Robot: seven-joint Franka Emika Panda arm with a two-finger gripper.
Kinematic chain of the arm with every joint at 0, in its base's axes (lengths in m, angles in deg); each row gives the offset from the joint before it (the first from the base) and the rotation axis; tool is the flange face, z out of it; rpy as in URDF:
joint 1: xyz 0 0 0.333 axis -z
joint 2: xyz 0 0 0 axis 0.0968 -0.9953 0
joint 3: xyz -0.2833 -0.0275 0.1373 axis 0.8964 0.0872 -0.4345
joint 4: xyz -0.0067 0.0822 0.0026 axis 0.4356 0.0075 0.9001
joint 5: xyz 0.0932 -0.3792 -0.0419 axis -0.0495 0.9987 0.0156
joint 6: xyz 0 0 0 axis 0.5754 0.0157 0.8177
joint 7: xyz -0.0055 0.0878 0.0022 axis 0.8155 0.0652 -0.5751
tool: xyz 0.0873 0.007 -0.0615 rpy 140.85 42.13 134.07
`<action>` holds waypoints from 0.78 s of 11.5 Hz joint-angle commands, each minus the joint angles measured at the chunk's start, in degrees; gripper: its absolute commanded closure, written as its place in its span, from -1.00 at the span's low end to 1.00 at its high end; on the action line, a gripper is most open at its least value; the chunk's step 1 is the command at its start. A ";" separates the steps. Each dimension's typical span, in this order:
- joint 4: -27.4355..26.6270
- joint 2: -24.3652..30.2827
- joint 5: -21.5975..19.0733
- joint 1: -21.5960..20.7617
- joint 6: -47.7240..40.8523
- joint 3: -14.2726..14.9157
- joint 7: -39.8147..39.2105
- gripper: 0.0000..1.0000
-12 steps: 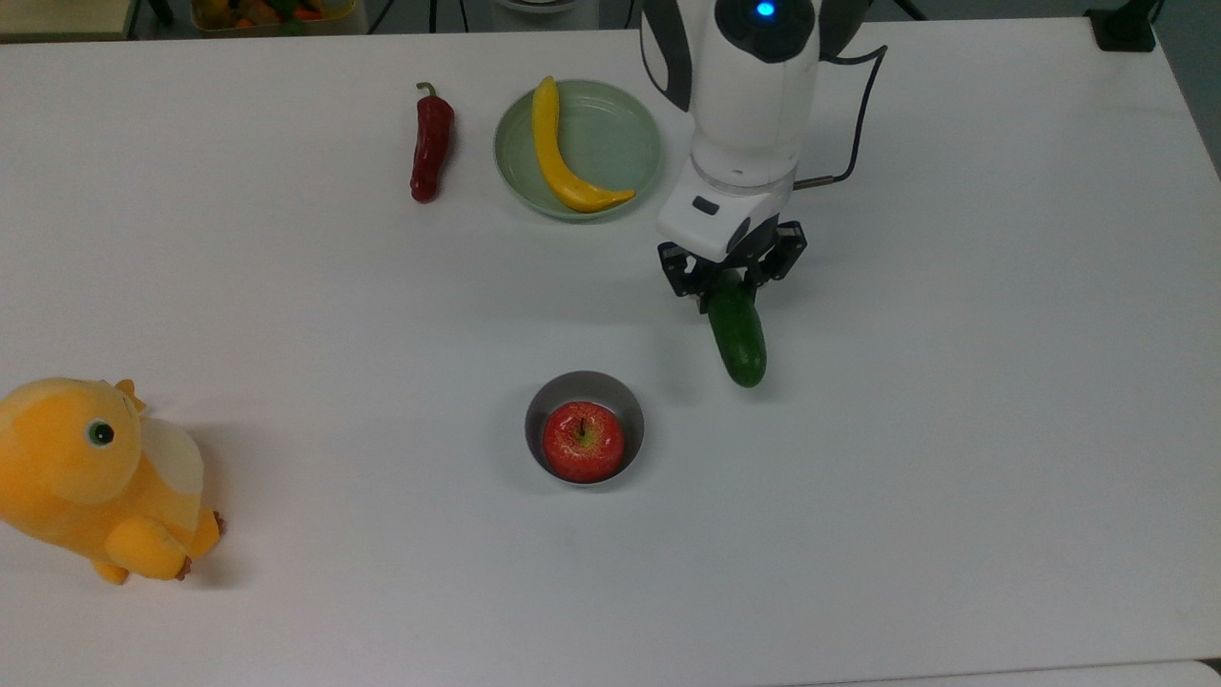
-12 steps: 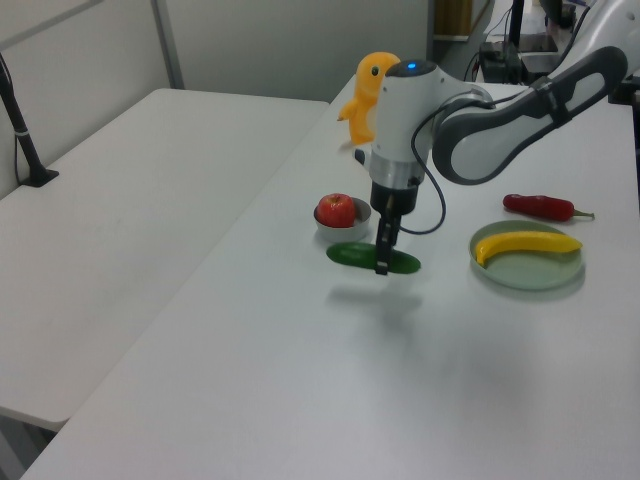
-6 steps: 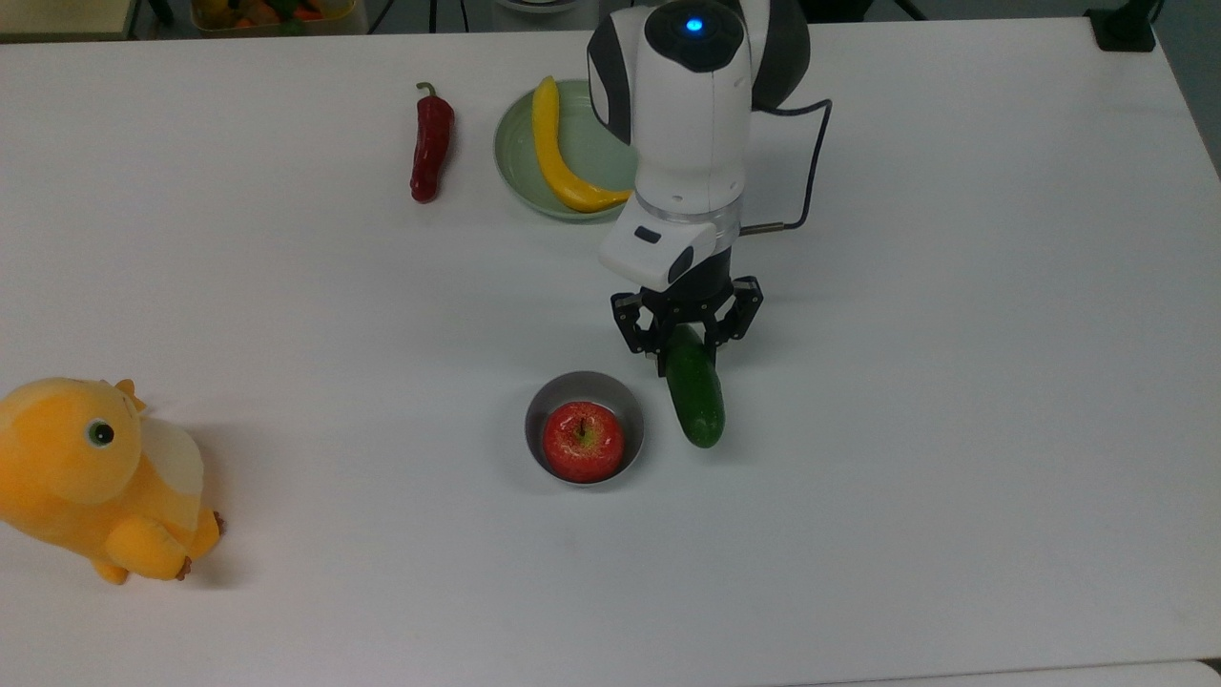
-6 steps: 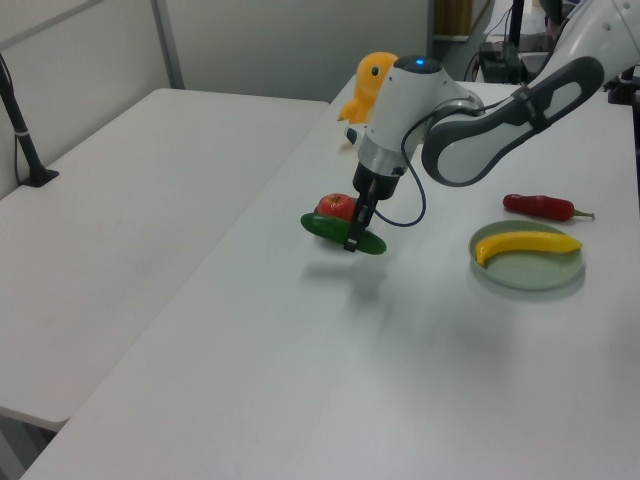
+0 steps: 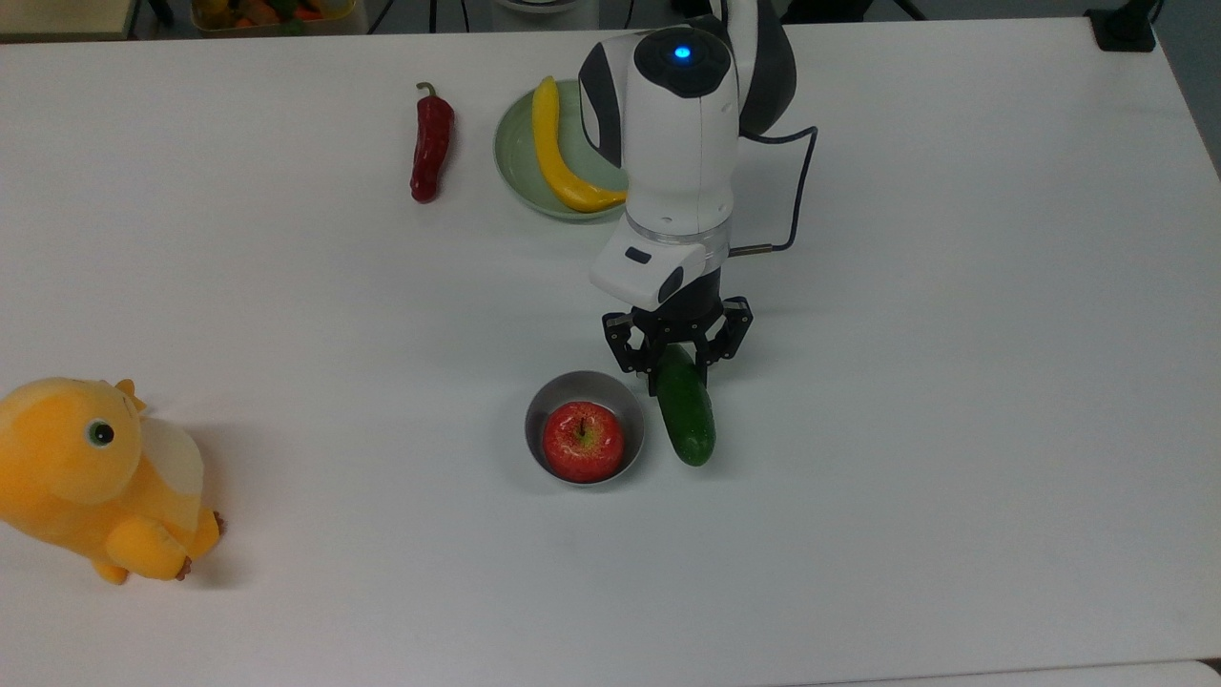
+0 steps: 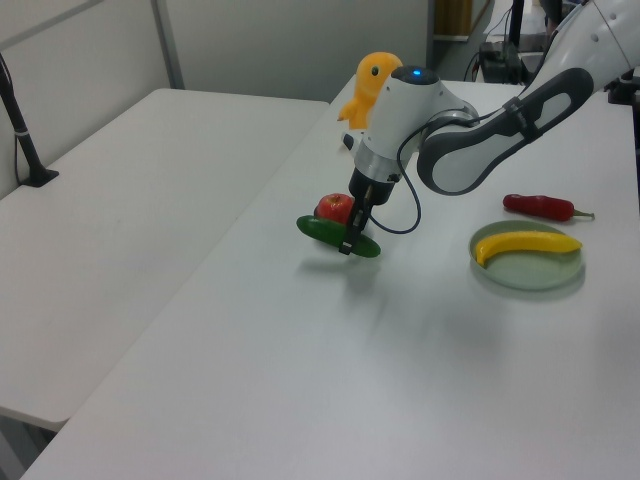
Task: Put the cucumber on the left side of the bowl
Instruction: 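Lower the cucumber next to the bowl and open the gripper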
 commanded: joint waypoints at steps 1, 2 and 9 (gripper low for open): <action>0.95 -0.50 0.80 -0.04 1.00 0.09 -0.34 -0.41; 0.95 -0.50 0.72 -0.04 1.09 0.09 -0.26 -0.54; 0.07 7.91 -0.34 -0.13 -5.91 0.01 6.22 -0.93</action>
